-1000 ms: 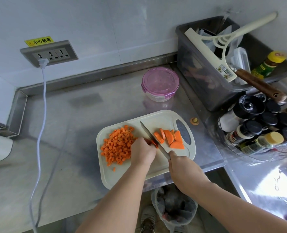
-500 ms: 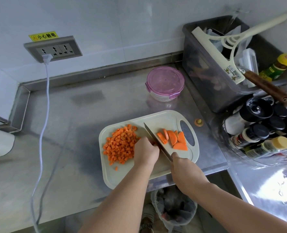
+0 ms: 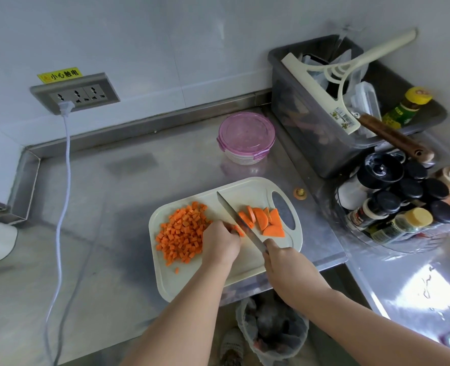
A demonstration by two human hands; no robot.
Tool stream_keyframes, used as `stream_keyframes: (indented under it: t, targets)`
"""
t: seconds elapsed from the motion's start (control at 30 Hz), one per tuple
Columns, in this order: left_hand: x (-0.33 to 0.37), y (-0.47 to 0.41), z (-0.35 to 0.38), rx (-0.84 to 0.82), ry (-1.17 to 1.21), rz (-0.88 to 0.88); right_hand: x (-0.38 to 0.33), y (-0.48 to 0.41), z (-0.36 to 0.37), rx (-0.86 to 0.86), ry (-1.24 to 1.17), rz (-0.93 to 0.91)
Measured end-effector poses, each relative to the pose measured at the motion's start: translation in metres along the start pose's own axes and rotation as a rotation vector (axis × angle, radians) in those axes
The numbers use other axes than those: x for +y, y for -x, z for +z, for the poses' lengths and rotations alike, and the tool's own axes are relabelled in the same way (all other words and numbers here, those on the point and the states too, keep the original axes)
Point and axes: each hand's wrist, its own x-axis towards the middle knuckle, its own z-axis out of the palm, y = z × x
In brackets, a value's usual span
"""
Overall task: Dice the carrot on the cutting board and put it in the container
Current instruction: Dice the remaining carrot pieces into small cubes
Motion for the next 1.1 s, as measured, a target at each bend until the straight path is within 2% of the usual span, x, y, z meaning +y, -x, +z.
stream_keyframes:
  t: [0.1,0.2,0.27,0.3,0.37,0.47,0.57,0.67,0.87,1.0,1.1]
  targets:
    - [-0.004,-0.003,-0.011,0.040,0.011,0.084,0.002,0.000,-0.001,0.003,0.027,0.003]
    - [0.001,-0.010,-0.037,0.238,0.150,0.210,0.003,-0.005,-0.002,-0.017,0.075,-0.001]
    - [0.013,-0.015,-0.056,0.330,0.109,0.383,0.001,-0.009,-0.001,-0.049,0.132,-0.011]
    - [0.020,-0.019,-0.062,0.313,0.024,0.509,0.000,-0.010,-0.001,-0.059,0.139,-0.006]
    - [0.040,-0.021,-0.070,0.124,-0.235,0.706,0.000,-0.013,0.002,-0.060,0.123,0.012]
    - [0.066,-0.027,-0.062,-0.236,-0.698,0.708,0.001,-0.015,0.003,-0.038,0.145,0.013]
    - [0.076,-0.037,-0.044,-0.395,-0.983,0.686,0.003,-0.017,0.003,-0.043,0.173,0.006]
    - [0.072,-0.043,-0.031,-0.438,-1.074,0.669,0.002,-0.019,0.003,-0.070,0.187,0.018]
    - [0.071,-0.044,-0.035,-0.356,-0.944,0.688,0.003,-0.018,0.001,-0.067,0.155,0.011]
    - [0.079,-0.033,-0.063,-0.195,-0.488,0.698,0.005,-0.009,-0.007,-0.020,0.224,-0.034]
    - [0.068,-0.027,-0.078,0.133,-0.025,0.608,0.006,-0.003,-0.019,0.025,0.216,-0.042]
